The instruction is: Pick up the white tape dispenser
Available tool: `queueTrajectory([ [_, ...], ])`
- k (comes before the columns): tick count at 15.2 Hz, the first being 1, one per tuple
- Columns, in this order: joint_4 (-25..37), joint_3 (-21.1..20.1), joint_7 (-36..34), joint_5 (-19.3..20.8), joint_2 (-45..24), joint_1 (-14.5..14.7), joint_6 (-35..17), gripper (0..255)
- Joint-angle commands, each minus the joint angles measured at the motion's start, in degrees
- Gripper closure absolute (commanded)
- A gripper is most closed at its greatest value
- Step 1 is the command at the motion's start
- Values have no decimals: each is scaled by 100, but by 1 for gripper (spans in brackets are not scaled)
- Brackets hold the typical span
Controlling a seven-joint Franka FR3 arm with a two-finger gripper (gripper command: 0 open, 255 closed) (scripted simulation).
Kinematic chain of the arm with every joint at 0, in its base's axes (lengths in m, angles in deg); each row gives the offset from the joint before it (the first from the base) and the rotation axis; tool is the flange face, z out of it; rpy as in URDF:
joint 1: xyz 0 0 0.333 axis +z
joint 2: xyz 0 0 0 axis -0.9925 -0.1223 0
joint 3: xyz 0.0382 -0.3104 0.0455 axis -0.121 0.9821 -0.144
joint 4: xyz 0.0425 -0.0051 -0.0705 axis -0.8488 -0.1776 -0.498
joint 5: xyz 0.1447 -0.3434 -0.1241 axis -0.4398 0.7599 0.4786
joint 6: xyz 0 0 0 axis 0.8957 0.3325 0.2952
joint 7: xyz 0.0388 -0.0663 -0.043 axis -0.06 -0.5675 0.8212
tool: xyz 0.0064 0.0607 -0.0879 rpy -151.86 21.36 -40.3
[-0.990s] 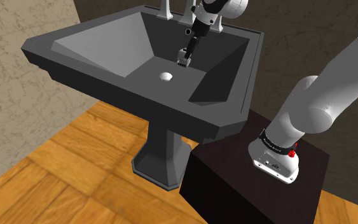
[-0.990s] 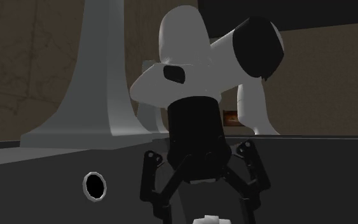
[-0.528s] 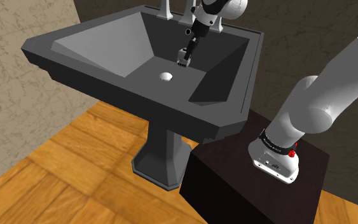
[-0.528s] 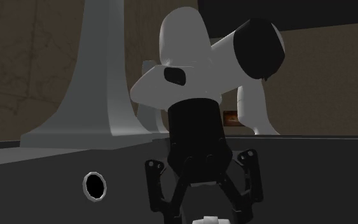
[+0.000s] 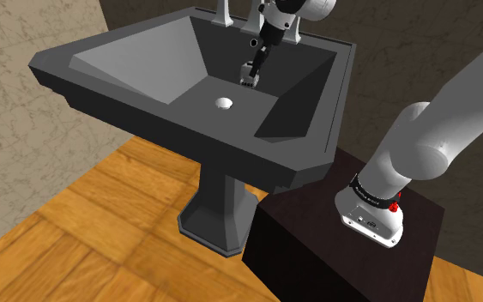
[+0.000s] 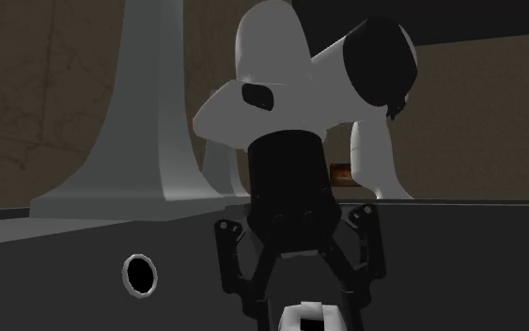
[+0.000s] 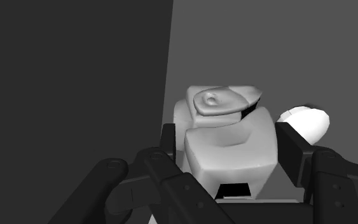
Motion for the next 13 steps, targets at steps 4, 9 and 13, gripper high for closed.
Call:
queueTrajectory([
  [4,266,-23,-136,97,124,-16,373,255],
  [9,554,-39,-249,174,223,-29,747,255],
  [13,687,-45,-293,201,256,-34,908,255],
])
